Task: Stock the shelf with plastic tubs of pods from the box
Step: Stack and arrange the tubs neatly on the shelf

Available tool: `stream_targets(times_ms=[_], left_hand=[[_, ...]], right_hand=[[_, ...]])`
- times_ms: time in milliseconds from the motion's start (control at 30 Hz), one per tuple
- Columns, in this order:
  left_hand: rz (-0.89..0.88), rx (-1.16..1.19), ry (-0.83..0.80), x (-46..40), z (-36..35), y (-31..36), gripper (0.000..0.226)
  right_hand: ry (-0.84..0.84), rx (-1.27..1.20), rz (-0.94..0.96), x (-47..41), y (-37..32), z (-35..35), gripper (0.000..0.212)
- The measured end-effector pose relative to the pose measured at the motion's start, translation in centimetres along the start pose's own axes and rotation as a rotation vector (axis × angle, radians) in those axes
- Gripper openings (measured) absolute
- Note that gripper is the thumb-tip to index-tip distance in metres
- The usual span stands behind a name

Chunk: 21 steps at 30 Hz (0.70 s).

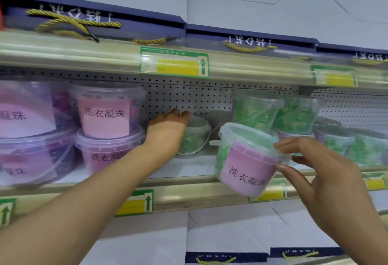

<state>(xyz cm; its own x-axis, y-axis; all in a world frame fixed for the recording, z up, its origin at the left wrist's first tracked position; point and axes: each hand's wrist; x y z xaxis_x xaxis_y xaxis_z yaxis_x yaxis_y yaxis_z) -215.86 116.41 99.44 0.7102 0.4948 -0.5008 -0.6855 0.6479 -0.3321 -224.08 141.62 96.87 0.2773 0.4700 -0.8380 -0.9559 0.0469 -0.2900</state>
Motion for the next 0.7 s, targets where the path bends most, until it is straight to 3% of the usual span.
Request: stream_targets(times_ms=[100,267,400,567,700], left_hand=[[-0.026,-0.058,0.038,2.2,1.0,-0.9,0.053],[-0.124,0.181,0.031,2.4,2.3,0.2,0.047],[-0.081,0.085,0.085,1.7,2.0,1.0,0.034],[-0.068,-0.048,0.117,2.5,2.0,0.1,0.041],[-0.026,0.064,0.094,3.1,1.7,-0.4,0.05]], right_hand=[[0.022,-0.006,-0.051,0.0,-0.2,0.4,0.027],[0.07,-0.017,-0.062,-0.6,-1.3,0.4,0.024],[0.085,0.018,-0.052,-0.6,-1.6,0.5,0.023],[0.09,0.04,-0.039,0.0,-1.8,0.8,0.024],[0.095,0.04,-0.033,0.0,-2.1,0.9,0.023]])
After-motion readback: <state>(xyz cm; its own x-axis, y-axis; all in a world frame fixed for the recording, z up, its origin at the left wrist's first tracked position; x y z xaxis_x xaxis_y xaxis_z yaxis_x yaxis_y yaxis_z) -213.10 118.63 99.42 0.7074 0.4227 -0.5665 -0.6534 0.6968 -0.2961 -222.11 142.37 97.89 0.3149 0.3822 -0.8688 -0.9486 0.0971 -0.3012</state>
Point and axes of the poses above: each hand's wrist, its own x-axis away from the middle knuckle, its own z-axis out of the back of the hand, y = z × x, and after that the axes turned 12 degrees about -x, right-handed
